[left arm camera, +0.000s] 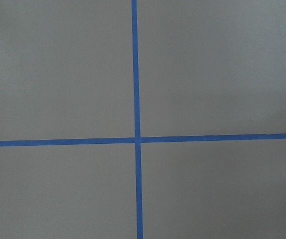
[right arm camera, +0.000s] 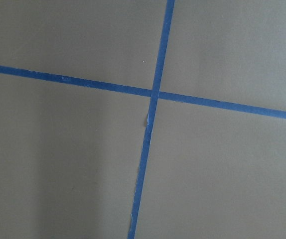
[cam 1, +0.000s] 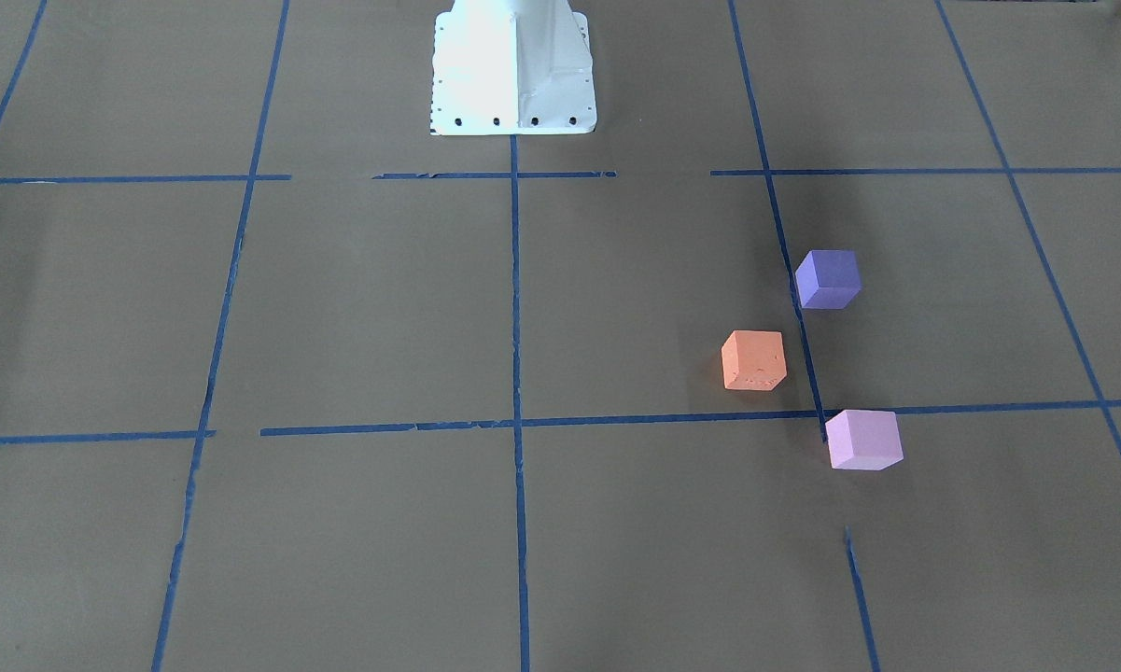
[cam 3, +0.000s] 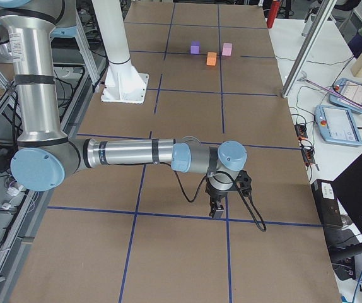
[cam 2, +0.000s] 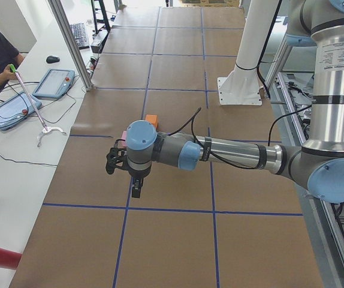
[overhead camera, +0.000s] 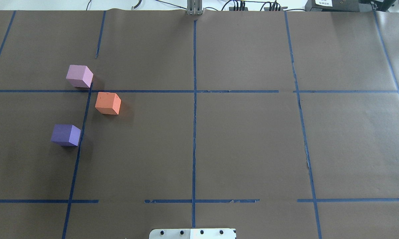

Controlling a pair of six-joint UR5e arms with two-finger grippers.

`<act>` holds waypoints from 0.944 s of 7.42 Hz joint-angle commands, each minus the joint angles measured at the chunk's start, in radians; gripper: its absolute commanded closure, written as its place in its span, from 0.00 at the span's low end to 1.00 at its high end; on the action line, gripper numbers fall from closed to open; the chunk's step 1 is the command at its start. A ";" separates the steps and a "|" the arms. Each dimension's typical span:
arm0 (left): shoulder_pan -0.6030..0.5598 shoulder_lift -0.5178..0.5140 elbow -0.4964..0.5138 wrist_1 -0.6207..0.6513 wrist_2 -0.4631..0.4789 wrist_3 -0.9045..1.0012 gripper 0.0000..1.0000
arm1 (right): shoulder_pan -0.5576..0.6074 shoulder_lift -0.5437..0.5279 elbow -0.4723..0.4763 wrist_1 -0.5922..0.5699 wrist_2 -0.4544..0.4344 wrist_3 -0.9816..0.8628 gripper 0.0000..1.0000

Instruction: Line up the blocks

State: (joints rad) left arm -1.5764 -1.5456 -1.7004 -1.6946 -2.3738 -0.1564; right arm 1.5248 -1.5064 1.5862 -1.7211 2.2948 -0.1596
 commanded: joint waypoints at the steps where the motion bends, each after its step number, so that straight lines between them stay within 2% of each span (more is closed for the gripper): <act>1: -0.001 0.005 0.025 0.000 -0.002 -0.006 0.00 | 0.000 0.000 0.000 0.000 0.000 0.000 0.00; 3: 0.001 -0.007 0.004 -0.004 0.004 -0.008 0.00 | 0.000 0.000 0.000 0.000 0.000 0.000 0.00; 5: 0.070 -0.057 -0.011 -0.022 0.007 -0.012 0.00 | 0.000 0.002 0.000 0.000 0.000 0.000 0.00; 7: 0.217 -0.154 -0.045 -0.025 0.007 -0.228 0.00 | 0.000 0.000 0.000 0.000 0.000 0.000 0.00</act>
State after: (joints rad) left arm -1.4503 -1.6457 -1.7206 -1.7163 -2.3678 -0.2609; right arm 1.5248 -1.5060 1.5861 -1.7212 2.2948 -0.1595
